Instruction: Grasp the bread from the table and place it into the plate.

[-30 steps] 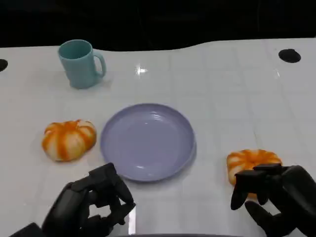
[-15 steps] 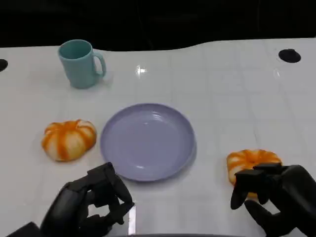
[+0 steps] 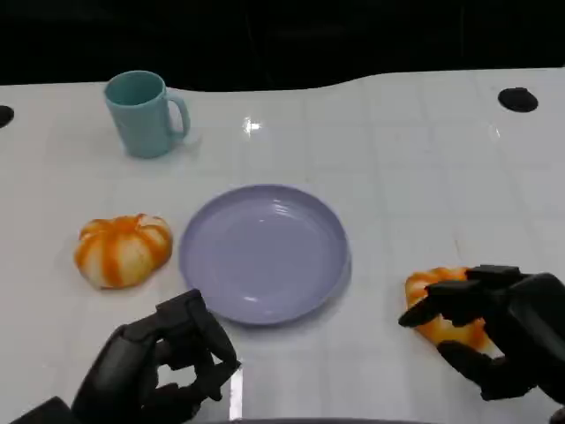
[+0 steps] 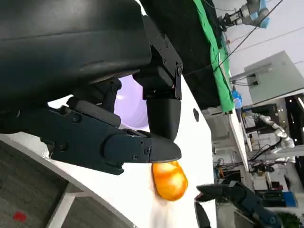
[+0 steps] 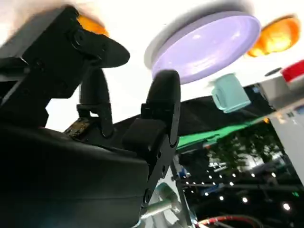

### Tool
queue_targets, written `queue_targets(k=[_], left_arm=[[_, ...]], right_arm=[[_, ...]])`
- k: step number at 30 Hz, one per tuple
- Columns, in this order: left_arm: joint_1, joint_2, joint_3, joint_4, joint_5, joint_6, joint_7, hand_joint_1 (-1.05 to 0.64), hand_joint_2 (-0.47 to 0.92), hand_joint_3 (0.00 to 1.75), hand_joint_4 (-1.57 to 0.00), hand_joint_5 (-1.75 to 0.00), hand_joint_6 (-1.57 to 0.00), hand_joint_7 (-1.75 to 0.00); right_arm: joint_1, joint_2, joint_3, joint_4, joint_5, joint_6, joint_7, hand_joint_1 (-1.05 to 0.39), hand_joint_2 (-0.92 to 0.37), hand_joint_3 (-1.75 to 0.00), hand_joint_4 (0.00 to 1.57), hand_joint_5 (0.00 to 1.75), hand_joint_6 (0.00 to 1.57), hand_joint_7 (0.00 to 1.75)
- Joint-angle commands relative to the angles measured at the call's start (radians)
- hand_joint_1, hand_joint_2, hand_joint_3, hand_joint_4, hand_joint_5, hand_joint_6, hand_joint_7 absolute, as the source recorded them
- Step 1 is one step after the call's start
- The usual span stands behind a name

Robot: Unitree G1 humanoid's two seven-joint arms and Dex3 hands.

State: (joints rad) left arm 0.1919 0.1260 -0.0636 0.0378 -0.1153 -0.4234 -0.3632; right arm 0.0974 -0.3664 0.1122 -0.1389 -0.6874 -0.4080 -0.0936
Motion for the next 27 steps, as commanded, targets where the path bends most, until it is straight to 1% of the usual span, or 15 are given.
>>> queue_targets(k=[1, 3, 4, 5, 7, 11, 14, 17, 21, 24, 27], left_arm=[[-0.001, 0.014, 0.006, -0.001, 0.005, -0.006, 0.000, -0.54, 0.92, 0.33, -0.69, -1.75, -0.58, -1.59], [-0.002, 0.014, 0.006, 0.000, 0.001, -0.005, -0.003, -0.55, 0.92, 0.33, -0.69, -1.75, -0.58, -1.59], [-0.002, 0.014, 0.005, 0.001, -0.001, -0.005, -0.005, -0.54, 0.92, 0.33, -0.69, -1.75, -0.58, -1.59], [-0.002, 0.014, 0.005, 0.000, -0.003, -0.004, -0.006, -0.54, 0.92, 0.33, -0.69, -1.75, -0.58, -1.59], [-0.002, 0.012, 0.005, -0.001, -0.006, -0.001, -0.007, -0.53, 0.92, 0.33, -0.69, -1.75, -0.58, -1.60], [-0.006, 0.008, 0.003, 0.005, -0.009, -0.002, -0.006, -0.52, 0.92, 0.34, -0.68, -1.75, -0.58, -1.60], [-0.008, 0.006, 0.002, 0.007, -0.009, -0.002, -0.004, -0.52, 0.92, 0.34, -0.69, -1.75, -0.58, -1.61], [-0.008, 0.006, 0.002, 0.006, -0.004, -0.002, 0.000, -0.52, 0.92, 0.34, -0.69, -1.75, -0.58, -1.61], [-0.009, 0.005, 0.003, 0.008, -0.004, -0.004, 0.001, -0.53, 0.92, 0.34, -0.69, -1.75, -0.58, -1.60], [-0.005, 0.005, 0.003, 0.002, 0.001, -0.003, 0.005, -0.53, 0.92, 0.33, -0.69, -1.75, -0.58, -1.60], [-0.003, 0.007, 0.003, -0.004, 0.000, 0.005, 0.004, -0.53, 0.92, 0.33, -0.69, -1.75, -0.58, -1.60]], right_arm=[[0.027, -0.037, -0.030, -0.137, -0.041, 0.126, 0.109, -0.34, -0.75, -0.14, 0.39, 0.46, 0.63, 0.09], [0.034, -0.044, -0.034, -0.189, -0.056, 0.180, 0.159, -0.40, -0.78, -0.06, 0.30, 0.44, 0.56, 0.04], [0.036, -0.051, -0.037, -0.221, -0.067, 0.211, 0.195, -0.43, -0.80, -0.05, 0.26, 0.44, 0.54, 0.02], [0.038, -0.055, -0.038, -0.245, -0.077, 0.235, 0.222, -0.47, -0.80, -0.03, 0.20, 0.43, 0.48, 0.01], [0.039, -0.065, -0.037, -0.289, -0.102, 0.280, 0.277, -0.50, -0.81, -0.02, 0.14, 0.43, 0.42, 0.00], [0.029, -0.076, -0.017, -0.321, -0.144, 0.336, 0.354, -0.54, -0.82, -0.01, 0.03, 0.42, 0.30, 0.00], [0.012, -0.084, 0.002, -0.325, -0.180, 0.363, 0.397, -0.57, -0.82, -0.01, 0.00, 0.41, 0.26, 0.00], [-0.006, -0.080, 0.018, -0.309, -0.204, 0.375, 0.403, -0.59, -0.81, 0.00, 0.00, 0.43, 0.26, 0.00], [-0.044, -0.075, 0.052, -0.238, -0.238, 0.375, 0.383, -0.62, -0.81, 0.00, 0.00, 0.46, 0.26, 0.00], [-0.071, -0.076, 0.075, -0.189, -0.255, 0.381, 0.385, -0.60, -0.80, 0.00, 0.00, 0.47, 0.26, 0.01], [-0.111, -0.074, 0.104, -0.112, -0.275, 0.381, 0.368, -0.60, -0.81, 0.00, 0.01, 0.47, 0.27, 0.01]])
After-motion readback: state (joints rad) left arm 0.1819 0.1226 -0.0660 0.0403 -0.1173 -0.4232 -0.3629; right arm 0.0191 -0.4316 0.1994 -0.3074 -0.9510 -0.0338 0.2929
